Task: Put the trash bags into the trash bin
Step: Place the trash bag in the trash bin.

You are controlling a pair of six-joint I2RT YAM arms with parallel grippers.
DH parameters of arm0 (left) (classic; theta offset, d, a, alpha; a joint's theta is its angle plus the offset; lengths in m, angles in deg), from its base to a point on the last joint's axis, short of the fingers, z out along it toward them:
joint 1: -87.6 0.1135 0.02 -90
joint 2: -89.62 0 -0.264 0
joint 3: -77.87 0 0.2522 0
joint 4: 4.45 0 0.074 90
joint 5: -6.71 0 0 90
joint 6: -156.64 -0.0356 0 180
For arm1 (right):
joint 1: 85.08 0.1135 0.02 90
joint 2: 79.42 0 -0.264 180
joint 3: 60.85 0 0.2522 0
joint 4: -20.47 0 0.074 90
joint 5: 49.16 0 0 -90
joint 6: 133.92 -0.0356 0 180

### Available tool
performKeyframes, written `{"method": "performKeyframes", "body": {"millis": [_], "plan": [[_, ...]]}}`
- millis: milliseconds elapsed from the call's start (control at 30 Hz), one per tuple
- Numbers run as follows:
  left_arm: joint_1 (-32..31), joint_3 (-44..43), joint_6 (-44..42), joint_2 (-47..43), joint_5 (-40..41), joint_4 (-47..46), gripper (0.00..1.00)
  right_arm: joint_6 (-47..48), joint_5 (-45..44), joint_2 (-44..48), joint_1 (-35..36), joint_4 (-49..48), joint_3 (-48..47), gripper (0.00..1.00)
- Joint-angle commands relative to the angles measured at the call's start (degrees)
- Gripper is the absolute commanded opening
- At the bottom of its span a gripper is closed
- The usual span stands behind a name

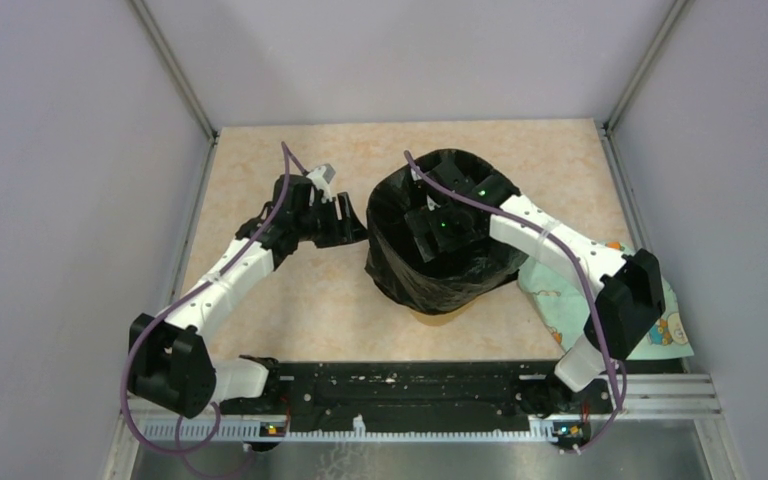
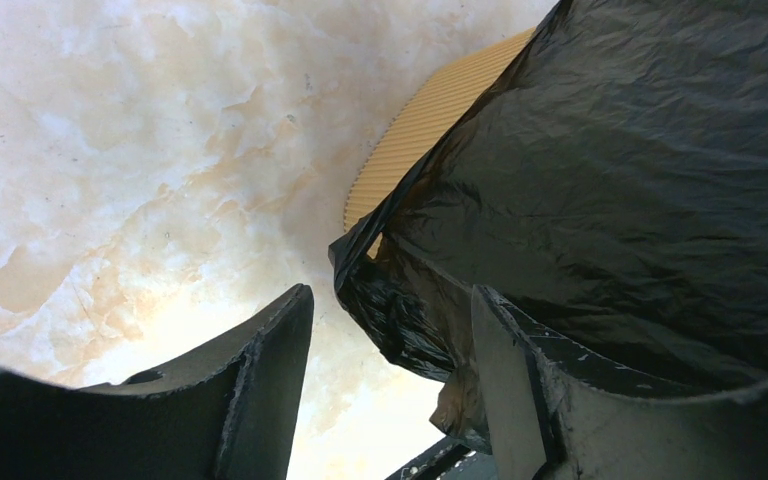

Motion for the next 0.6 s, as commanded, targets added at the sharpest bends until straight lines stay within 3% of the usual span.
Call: {"method": "performKeyframes", "body": {"millis": [0, 567], "plan": [[-0.3, 0.3, -0.1, -1.9, -0.9, -2.3, 0.65, 0.9, 1.6, -1.1, -1.2, -2.3, 1.5, 0.89], [-0.3, 0.7, -0.3, -2.0, -1.6, -2.5, 0.63, 2.0, 2.6, -3.3, -2.9, -5.3, 5.4, 0.88]]}}
